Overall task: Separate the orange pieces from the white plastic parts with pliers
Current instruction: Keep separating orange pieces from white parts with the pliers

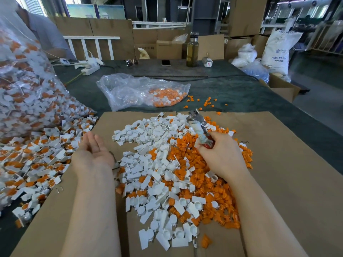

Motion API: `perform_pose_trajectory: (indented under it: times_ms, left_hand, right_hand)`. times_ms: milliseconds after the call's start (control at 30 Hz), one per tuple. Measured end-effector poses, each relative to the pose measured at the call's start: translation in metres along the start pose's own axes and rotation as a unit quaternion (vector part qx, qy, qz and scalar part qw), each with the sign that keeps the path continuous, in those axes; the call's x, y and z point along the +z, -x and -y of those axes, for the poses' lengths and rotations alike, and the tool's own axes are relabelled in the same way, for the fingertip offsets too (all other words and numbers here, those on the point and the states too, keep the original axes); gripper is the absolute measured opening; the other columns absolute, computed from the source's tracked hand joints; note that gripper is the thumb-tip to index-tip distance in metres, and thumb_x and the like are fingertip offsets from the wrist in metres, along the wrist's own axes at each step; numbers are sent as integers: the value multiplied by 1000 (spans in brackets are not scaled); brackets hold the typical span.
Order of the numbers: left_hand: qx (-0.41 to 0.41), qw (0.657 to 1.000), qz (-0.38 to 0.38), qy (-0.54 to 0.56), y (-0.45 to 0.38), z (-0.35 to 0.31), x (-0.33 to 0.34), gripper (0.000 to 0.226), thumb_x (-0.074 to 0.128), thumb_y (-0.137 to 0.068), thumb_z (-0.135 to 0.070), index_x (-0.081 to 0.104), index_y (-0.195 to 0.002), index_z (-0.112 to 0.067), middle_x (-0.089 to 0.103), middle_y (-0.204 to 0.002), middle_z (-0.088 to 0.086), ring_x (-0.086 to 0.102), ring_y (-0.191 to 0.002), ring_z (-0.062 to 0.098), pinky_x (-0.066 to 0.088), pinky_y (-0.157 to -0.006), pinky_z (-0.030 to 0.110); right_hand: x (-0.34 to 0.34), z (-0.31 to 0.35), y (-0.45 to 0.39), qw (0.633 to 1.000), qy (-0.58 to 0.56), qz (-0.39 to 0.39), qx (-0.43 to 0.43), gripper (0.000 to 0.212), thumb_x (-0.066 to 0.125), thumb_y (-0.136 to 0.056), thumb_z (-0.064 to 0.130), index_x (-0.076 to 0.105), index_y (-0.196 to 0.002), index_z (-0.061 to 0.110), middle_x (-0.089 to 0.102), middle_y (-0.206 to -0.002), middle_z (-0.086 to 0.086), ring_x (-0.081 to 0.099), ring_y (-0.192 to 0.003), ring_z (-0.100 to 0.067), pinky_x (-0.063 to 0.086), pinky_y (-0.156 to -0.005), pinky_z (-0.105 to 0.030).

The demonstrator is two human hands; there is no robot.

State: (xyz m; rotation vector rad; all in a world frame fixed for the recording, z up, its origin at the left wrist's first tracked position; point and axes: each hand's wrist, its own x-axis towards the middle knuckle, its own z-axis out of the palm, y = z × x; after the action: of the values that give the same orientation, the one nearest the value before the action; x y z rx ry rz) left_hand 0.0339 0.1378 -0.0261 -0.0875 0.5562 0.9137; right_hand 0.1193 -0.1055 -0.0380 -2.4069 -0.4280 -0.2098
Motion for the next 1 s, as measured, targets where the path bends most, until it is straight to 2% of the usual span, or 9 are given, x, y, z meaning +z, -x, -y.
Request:
perform_pose_trajectory:
  times_ms: [100, 200, 333, 467, 567, 667, 700, 900, 1000]
  left_hand:
    - [-5, 998, 27, -53, 0, 0, -1, 22, 49, -102, -9, 62, -119, -8, 75, -95, 2, 71, -66, 4, 57, -69, 17]
    - [11, 966, 37, -254, 3, 4, 1, 13, 60, -97, -17, 69, -106, -15, 73, -81, -8, 64, -60, 0, 51, -61, 14]
    - [128, 813, 37, -568, 0, 19, 0, 15, 65, -94, -19, 69, -106, -27, 67, -90, -12, 59, -82, 1, 50, -75, 25]
    - [159, 642, 97, -744, -4, 27, -8, 15, 60, -96, -17, 67, -107, -24, 63, -92, -8, 56, -72, 10, 45, -59, 27]
    - [167, 513, 137, -831, -6, 29, -12, 16, 61, -95, -24, 70, -108, -24, 69, -94, -1, 66, -83, 20, 58, -78, 41]
    - [196, 370, 138, -898, -6, 33, -13, 22, 57, -95, -36, 70, -111, -29, 71, -97, 2, 64, -96, 25, 52, -92, 43]
    - [200, 343, 134, -908, -5, 33, -14, 22, 57, -95, -37, 70, -112, -30, 71, -96, 2, 64, -98, 26, 49, -95, 42]
    - [231, 324, 139, -907, 0, 37, -13, 7, 64, -92, -35, 68, -96, -30, 65, -98, -3, 56, -105, 26, 31, -97, 43]
    - [248, 406, 182, -860, 5, 39, -13, 3, 66, -91, -28, 65, -93, -30, 66, -89, -6, 64, -89, 20, 49, -85, 34]
  right_hand:
    - [4, 0, -1, 999, 44, 17, -10, 26, 60, -88, 32, 46, -67, 27, 54, -65, 7, 51, -55, -9, 31, -46, -23]
    - [8, 2, -1, 998, 62, 19, -14, 25, 60, -87, 34, 46, -67, 27, 55, -67, 9, 53, -58, -8, 35, -47, -24]
    - [13, 4, 2, 993, 111, 23, -30, 17, 59, -85, 37, 49, -75, 29, 54, -69, 11, 53, -62, -10, 39, -48, -25]
    - [17, 7, 4, 988, 142, 43, -45, 12, 59, -82, 38, 51, -82, 29, 54, -73, 11, 55, -67, -14, 42, -49, -25]
    - [19, 8, 4, 984, 159, 55, -52, 10, 59, -82, 36, 53, -87, 30, 50, -73, 13, 53, -68, -13, 37, -47, -23]
    - [20, 8, 3, 983, 162, 68, -62, 9, 58, -83, 34, 56, -91, 29, 50, -74, 13, 53, -70, -12, 39, -48, -24]
    - [20, 9, 3, 982, 161, 72, -63, 9, 58, -84, 34, 58, -92, 28, 52, -75, 12, 54, -71, -12, 43, -49, -25]
    - [20, 8, 4, 984, 153, 65, -61, 12, 60, -83, 35, 58, -92, 28, 55, -79, 11, 56, -73, -13, 48, -53, -27]
    - [19, 6, 4, 990, 122, 35, -60, 10, 61, -84, 35, 52, -86, 31, 53, -76, 14, 54, -72, -11, 43, -50, -25]
